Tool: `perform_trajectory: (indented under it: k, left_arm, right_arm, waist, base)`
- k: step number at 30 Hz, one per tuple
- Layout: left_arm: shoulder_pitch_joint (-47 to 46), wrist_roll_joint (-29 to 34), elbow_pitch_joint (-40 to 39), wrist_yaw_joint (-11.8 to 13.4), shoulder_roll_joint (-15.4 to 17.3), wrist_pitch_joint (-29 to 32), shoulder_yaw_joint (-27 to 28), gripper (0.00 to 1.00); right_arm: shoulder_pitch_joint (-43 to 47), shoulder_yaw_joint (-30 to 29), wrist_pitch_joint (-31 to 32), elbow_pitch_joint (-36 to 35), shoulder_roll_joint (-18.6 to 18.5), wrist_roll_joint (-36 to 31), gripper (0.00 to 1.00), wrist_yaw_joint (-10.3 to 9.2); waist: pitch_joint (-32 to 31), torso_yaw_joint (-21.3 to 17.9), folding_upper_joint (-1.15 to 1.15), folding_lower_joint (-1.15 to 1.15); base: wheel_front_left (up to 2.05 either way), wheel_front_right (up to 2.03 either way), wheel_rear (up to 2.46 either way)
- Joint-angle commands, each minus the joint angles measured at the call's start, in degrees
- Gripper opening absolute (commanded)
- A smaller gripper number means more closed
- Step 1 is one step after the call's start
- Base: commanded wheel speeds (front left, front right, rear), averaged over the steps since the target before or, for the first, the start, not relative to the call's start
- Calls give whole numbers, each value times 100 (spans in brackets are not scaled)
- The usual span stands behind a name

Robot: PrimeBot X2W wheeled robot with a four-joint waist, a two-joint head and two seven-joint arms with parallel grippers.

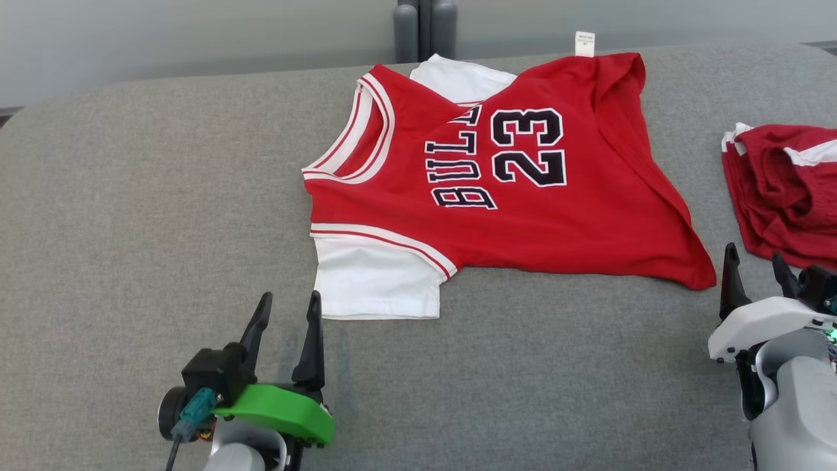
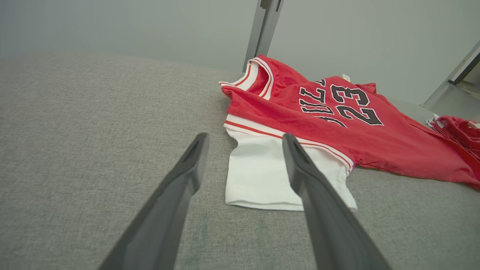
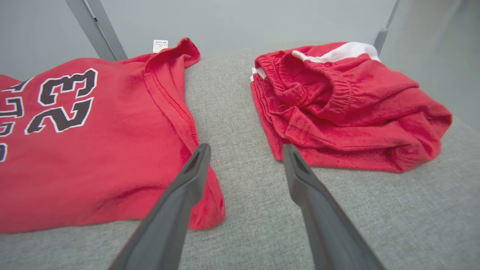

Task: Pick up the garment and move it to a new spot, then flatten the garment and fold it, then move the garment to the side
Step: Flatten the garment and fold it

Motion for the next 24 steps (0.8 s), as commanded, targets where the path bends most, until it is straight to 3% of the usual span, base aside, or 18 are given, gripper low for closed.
perform_trajectory:
  k: [1, 12, 24]
  left_arm:
    - [90, -9, 1, 4, 16, -18, 9, 100]
    - [403, -117, 67, -12, 16, -18, 46, 100]
    - [794, -204, 62, 20, 16, -18, 112, 100]
  right_arm:
    - [139, 36, -25, -164, -8, -48, 100, -9]
    - [898, 886, -28, -1551, 143, -13, 100, -9]
    - [1733, 1711, -27, -2154, 140, 637, 100, -9]
  waist:
    - [-104, -40, 0, 0]
    - [-648, -144, 0, 0]
    - [-951, -139, 0, 0]
  base:
    - [0, 0, 0]
    - [0, 0, 0]
    - [0, 0, 0]
